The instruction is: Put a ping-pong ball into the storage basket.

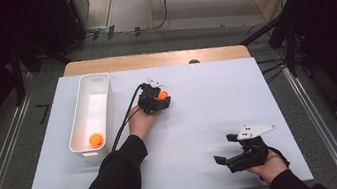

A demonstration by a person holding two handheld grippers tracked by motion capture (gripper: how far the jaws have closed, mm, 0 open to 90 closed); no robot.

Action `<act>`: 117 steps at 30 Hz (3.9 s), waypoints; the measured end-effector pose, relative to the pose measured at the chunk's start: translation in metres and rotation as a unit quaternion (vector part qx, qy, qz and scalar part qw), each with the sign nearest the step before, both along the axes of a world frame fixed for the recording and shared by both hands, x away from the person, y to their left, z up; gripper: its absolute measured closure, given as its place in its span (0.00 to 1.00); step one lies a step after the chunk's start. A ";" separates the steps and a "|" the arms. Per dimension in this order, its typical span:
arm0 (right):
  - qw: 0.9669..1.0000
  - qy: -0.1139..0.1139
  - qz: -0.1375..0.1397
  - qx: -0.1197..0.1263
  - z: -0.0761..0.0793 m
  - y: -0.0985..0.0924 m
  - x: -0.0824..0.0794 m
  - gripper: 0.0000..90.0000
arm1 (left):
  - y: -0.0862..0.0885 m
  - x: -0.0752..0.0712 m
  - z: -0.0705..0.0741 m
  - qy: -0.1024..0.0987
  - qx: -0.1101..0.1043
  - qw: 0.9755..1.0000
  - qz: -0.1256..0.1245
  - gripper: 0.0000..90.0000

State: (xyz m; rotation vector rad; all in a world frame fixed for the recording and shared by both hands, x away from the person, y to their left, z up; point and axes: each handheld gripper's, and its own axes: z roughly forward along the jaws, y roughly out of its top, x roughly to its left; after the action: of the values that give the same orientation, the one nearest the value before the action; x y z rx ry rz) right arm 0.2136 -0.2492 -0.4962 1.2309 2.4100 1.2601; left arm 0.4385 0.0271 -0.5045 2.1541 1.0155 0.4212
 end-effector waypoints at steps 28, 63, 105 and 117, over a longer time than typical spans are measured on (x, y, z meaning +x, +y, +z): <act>1.000 0.002 -0.001 0.001 0.000 0.001 0.000 0.06 | 0.005 -0.019 0.026 0.041 -0.031 0.998 -0.042 0.56; 1.000 0.002 -0.005 0.006 -0.001 0.001 0.003 0.06 | 0.035 -0.041 0.065 0.083 -0.066 0.991 -0.083 0.56; 1.000 -0.001 -0.007 0.011 0.000 -0.001 0.003 0.06 | 0.071 -0.044 0.121 0.110 -0.076 0.985 -0.105 0.56; 1.000 -0.004 -0.006 0.010 0.000 -0.001 0.003 0.06 | 0.080 -0.044 0.129 0.105 -0.067 0.986 -0.107 0.56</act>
State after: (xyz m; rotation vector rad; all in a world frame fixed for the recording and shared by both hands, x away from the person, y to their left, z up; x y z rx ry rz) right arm 0.2167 -0.2501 -0.4959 1.2405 2.3864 1.2867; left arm 0.3941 0.1070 -0.3752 2.1877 0.8841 0.0241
